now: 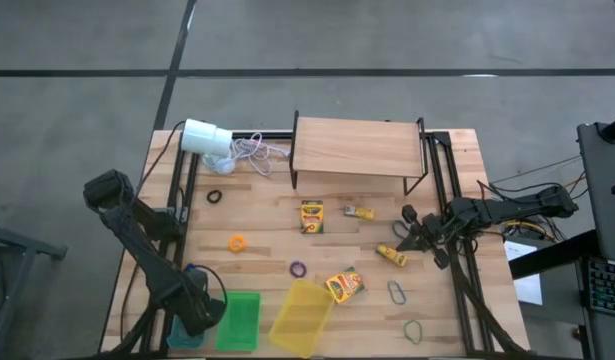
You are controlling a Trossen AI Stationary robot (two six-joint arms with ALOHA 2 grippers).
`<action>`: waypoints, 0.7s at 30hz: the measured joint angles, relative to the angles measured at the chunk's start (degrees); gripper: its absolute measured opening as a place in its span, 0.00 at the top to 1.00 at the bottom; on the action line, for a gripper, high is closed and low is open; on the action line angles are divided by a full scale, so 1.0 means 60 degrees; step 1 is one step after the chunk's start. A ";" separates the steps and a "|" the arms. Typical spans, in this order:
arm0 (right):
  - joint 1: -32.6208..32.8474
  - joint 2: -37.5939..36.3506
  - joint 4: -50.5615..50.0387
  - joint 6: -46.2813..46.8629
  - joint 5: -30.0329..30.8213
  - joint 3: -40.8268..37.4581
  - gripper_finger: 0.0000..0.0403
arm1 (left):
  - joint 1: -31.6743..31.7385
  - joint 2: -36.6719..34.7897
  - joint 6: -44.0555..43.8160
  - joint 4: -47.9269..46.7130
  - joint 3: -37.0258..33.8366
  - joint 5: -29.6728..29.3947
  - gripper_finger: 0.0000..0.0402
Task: Pick & Place Office Desk Supplies
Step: Put the orange rubberband into the blue bin, then put the blue rubberband into the blue bin
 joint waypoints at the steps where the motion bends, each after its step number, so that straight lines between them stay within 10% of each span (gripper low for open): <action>1: 0.0001 0.0000 0.0002 -0.0001 0.0000 0.0002 0.98 | -0.0002 -0.0028 0.0000 -0.0001 0.0000 -0.0082 0.95; 21: 0.0000 0.0004 0.0004 0.0000 0.0001 0.0002 0.98 | 0.0012 -0.0218 0.0148 0.0034 -0.0025 -0.0616 0.68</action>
